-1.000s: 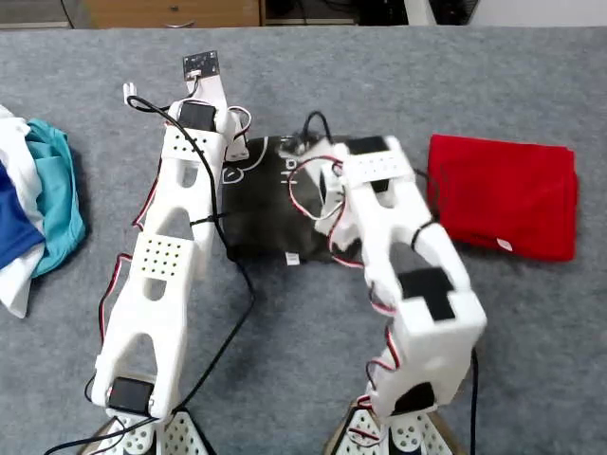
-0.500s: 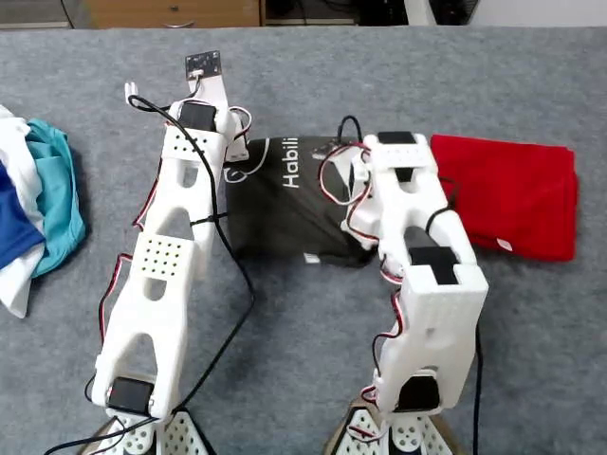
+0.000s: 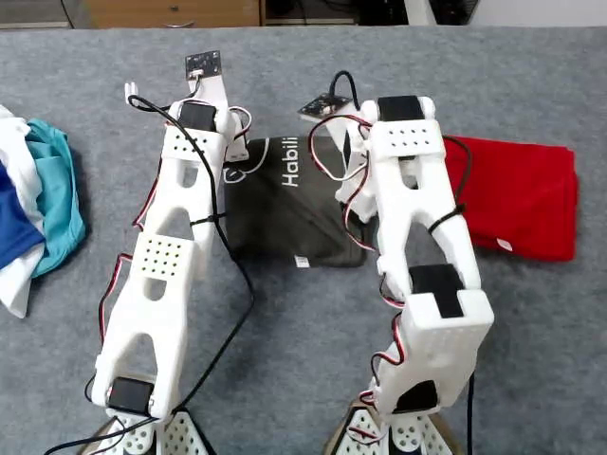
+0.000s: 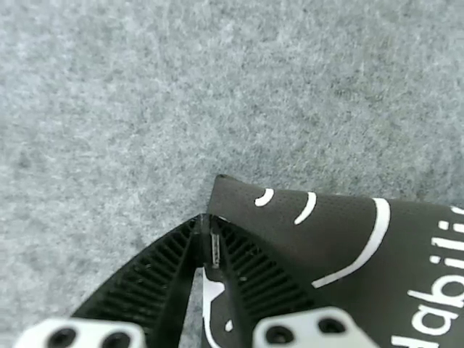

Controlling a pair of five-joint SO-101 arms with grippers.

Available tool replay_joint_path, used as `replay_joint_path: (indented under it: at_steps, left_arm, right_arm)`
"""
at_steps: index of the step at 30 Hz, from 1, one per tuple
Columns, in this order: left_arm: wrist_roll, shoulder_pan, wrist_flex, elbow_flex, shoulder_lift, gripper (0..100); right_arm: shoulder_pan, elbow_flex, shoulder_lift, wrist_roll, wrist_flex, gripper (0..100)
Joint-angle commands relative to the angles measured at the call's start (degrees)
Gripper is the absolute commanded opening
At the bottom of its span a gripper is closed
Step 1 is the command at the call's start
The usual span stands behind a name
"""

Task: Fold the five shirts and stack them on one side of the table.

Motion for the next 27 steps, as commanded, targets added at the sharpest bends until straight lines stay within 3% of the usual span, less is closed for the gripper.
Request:
replay_joint_path:
  at_steps: [1,10,18,23,27]
  left_arm:
    - [-0.3,-0.4,-0.6,-2.1,-0.5,2]
    - [-0.3,-0.3,-0.5,-2.1,-0.5,2]
    - [-0.3,-0.2,-0.5,-2.1,-0.5,2]
    - [-0.3,-0.2,-0.5,-2.1,-0.5,2]
    - [-0.3,-0.2,-0.5,-2.1,-0.5,2]
  right_arm:
    - [-0.7,0.5,-1.6,0.0,1.6,0.2]
    - [-1.5,8.6,-9.7,-1.4,1.1,0.5]
    - [-3.2,18.2,-11.8,-22.6,-14.3,2.0]
    - [-5.1,22.5,-11.9,-38.7,-22.9,20.2]
    - [-6.3,22.5,-11.8,-43.5,-26.9,35.4]
